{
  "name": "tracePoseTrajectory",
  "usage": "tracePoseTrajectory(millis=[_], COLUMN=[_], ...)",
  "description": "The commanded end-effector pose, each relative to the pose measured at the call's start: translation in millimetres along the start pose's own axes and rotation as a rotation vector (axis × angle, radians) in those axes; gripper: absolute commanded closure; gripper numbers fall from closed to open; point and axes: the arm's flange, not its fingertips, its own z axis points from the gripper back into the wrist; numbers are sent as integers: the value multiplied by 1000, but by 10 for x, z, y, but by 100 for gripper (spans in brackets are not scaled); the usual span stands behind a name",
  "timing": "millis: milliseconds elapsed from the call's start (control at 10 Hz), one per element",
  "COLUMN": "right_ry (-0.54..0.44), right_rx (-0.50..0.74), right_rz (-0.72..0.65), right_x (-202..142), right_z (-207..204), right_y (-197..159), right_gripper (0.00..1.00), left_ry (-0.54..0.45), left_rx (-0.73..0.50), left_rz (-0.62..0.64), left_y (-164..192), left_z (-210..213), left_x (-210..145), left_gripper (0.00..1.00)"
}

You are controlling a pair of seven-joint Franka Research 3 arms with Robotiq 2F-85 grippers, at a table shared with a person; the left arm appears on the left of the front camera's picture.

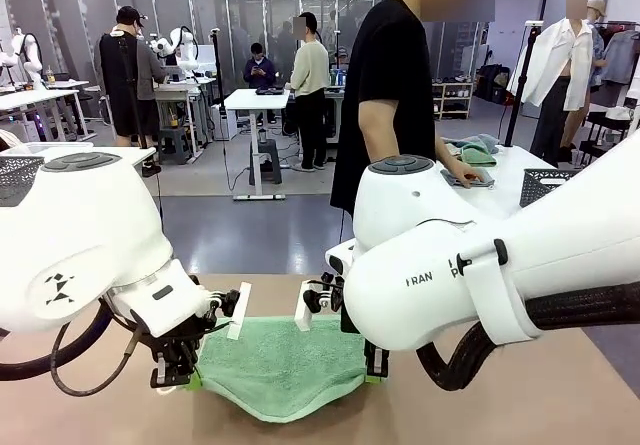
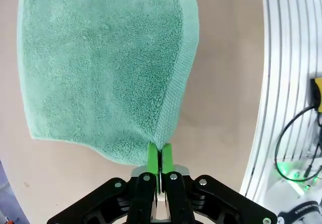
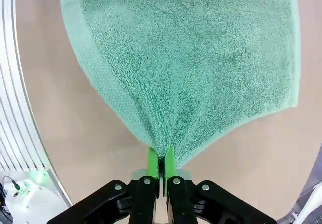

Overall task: Fold the towels and place them in the basket.
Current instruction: When a person lays out a Towel with hook on the table, fold it in half twice.

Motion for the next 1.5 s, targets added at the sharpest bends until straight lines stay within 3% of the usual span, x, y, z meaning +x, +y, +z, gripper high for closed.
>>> tracePoseTrajectory(millis=[0, 300, 700, 1400], right_ry=[0, 10, 47, 68], right_rx=[0, 75, 159, 204], right_rz=[0, -18, -60, -138], right_x=[0, 161, 288, 277], right_z=[0, -53, -175, -517], right_y=[0, -519, -1061, -1820], right_gripper=[95, 95, 95, 95], left_ry=[1, 16, 44, 55], left_rx=[0, -45, -77, -141], left_rz=[-1, -48, 49, 50], left_y=[-3, 502, 1160, 1940], left_z=[-2, 85, 56, -438], left_x=[3, 81, 57, -167], left_gripper=[97, 97, 97, 97])
